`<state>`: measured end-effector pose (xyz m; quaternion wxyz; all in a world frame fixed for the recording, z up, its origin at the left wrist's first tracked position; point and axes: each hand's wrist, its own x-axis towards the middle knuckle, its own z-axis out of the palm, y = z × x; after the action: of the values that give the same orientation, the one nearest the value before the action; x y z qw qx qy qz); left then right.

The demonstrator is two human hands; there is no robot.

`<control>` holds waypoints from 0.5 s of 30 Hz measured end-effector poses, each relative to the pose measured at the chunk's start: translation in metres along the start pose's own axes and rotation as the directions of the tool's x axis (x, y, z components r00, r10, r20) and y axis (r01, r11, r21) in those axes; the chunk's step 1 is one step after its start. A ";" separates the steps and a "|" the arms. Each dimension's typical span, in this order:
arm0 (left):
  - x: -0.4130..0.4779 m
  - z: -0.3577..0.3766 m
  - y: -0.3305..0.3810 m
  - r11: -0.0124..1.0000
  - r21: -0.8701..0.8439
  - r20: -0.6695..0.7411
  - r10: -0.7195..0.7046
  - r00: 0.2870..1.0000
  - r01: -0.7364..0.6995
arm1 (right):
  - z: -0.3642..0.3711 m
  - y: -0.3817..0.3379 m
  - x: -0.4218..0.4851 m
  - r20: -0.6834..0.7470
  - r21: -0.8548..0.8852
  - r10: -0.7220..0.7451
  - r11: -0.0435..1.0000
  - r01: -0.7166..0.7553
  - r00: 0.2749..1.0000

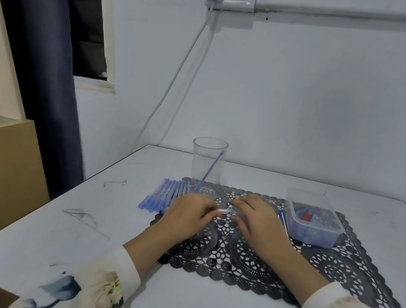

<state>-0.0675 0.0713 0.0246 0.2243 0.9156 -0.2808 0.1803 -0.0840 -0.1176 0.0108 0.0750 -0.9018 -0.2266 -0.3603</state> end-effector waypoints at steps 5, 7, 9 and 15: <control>-0.002 0.000 0.004 0.998 -0.051 -0.020 0.023 1.000 -0.024 | -0.003 -0.001 0.001 -0.002 -0.022 -0.069 0.997 0.069 0.998; -0.003 -0.002 0.004 0.996 -0.083 -0.082 0.018 0.996 -0.025 | -0.005 -0.002 0.000 -0.022 -0.018 -0.071 0.997 0.071 0.997; -0.003 -0.003 0.003 0.999 -0.037 -0.147 0.028 0.989 -0.034 | -0.004 -0.002 0.000 -0.046 -0.015 -0.062 0.998 0.061 0.997; -0.004 -0.003 0.003 0.994 0.023 -0.221 0.113 0.969 -0.111 | -0.002 0.000 -0.001 -0.129 -0.073 -0.086 0.994 0.077 0.988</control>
<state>-0.0728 0.0717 0.0261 0.2387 0.8736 -0.3042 0.2954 -0.0860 -0.1184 0.0115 0.0446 -0.8679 -0.2454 -0.4295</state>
